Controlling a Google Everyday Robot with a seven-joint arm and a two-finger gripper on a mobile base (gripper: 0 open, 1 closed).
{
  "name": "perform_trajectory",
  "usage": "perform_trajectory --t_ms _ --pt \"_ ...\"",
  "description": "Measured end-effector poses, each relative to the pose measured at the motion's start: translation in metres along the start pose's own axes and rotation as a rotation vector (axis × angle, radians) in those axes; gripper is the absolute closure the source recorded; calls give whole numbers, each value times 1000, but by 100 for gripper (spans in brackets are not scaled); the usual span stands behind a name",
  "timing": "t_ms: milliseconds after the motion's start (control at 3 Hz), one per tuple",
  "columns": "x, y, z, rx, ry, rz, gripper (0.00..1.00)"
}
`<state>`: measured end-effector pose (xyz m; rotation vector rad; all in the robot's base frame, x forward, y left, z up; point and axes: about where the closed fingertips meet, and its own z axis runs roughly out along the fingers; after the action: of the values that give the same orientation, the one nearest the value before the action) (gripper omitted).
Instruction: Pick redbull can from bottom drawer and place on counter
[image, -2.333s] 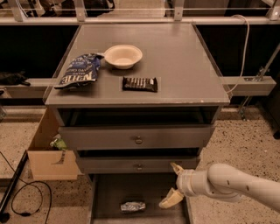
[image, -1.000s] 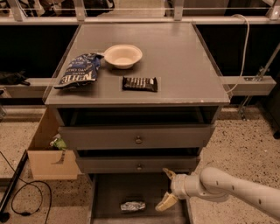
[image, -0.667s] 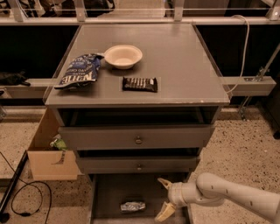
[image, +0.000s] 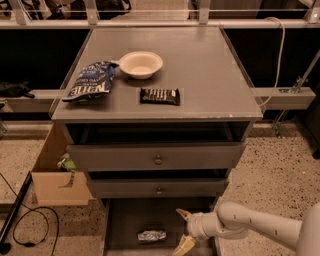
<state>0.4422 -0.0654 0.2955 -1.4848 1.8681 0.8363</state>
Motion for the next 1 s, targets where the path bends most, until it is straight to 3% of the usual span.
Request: perform_trajectory --t_ms 1000 --pt "46 -15 46 23 -20 85 0"
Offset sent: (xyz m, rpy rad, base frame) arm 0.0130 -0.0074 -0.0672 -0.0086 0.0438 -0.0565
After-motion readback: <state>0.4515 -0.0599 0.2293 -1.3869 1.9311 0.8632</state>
